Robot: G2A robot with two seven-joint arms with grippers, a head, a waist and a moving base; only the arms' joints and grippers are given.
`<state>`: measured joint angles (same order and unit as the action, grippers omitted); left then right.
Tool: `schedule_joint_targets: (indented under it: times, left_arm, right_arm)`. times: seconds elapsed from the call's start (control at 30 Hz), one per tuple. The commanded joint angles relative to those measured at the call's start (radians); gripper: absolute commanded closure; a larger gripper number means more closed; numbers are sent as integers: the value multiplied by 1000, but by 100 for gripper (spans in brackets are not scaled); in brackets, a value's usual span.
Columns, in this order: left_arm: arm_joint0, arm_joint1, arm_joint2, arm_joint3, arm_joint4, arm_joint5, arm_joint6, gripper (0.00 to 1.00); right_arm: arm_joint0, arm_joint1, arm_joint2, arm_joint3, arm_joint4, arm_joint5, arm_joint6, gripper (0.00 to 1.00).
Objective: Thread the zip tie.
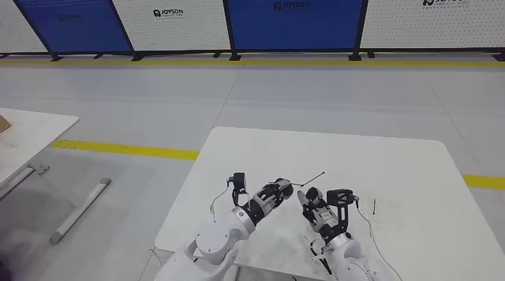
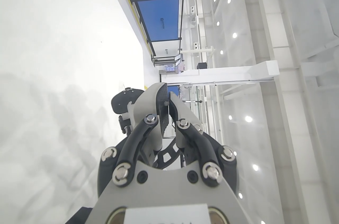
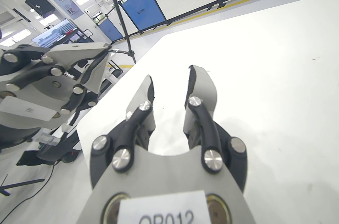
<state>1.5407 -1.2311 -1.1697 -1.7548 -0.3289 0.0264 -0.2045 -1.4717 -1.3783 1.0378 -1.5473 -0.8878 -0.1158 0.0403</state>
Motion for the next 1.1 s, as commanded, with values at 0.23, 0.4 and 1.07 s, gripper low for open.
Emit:
schedule_joint_targets:
  times: [0.23,0.4,1.07]
  left_arm:
    - [-5,0,16,11,16,-1,-1,100]
    - [-6,1,21,14,24,-3,-1,100]
    - [-5,3,32,12,43,1,7,100]
  right_arm:
    - [-1,2,0,-2,1,-39,-3,73]
    - [-5,3,6,-8,5,-46,-20,74]
    - [-8,5,4,-12,3,-52,-31,74]
